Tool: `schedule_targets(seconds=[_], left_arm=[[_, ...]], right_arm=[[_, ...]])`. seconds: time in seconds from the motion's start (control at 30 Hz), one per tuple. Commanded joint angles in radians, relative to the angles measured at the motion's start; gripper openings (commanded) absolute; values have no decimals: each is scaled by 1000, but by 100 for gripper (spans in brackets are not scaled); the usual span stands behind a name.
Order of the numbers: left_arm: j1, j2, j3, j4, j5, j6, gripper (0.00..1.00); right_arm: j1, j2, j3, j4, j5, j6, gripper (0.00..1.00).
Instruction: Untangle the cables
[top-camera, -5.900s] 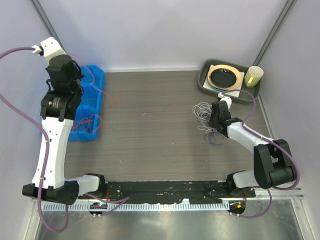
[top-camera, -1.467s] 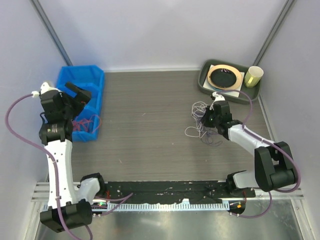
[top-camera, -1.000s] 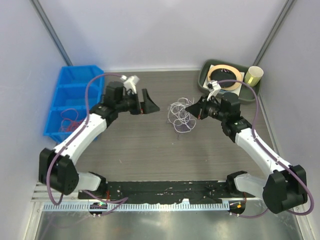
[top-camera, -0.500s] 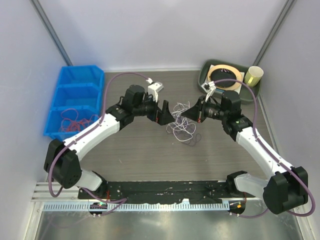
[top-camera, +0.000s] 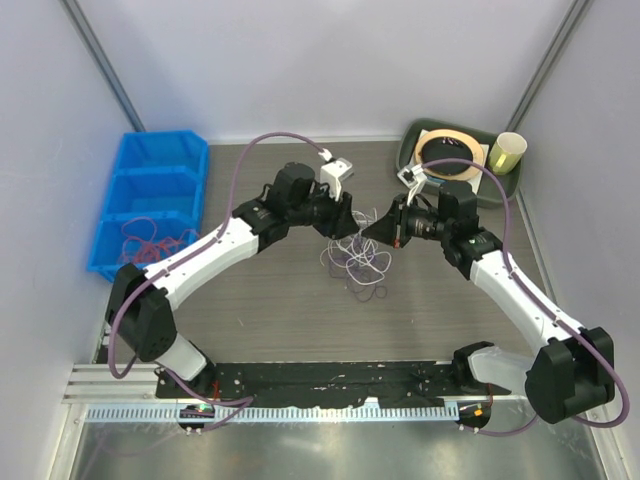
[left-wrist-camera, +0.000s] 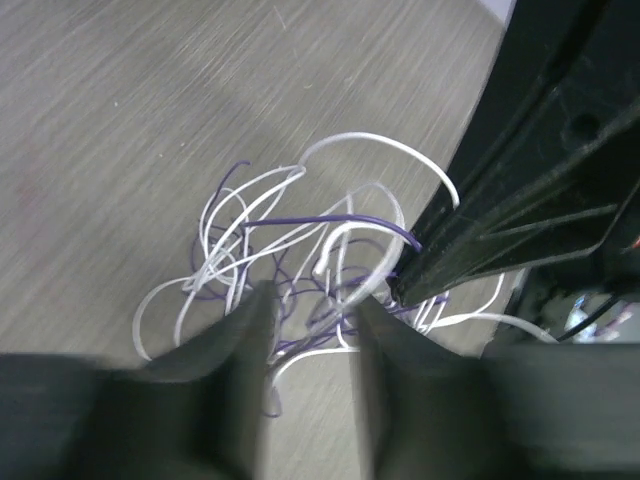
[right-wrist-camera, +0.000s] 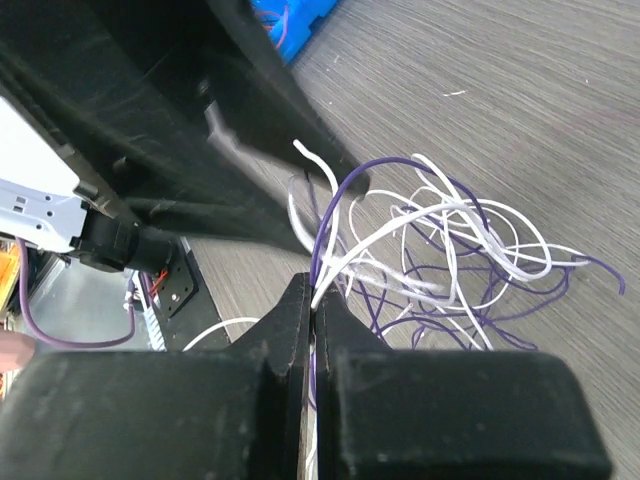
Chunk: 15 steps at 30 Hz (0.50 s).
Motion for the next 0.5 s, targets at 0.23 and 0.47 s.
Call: schedule_targets(seconds=[0.23, 0.47], left_arm=[[-14, -47, -7, 34, -291, -74, 0], [18, -106, 7, -128, -782, -200, 0]], right_arm=[[5, -10, 77, -195, 438, -65, 1], [-1, 54, 75, -362, 930, -25, 15]])
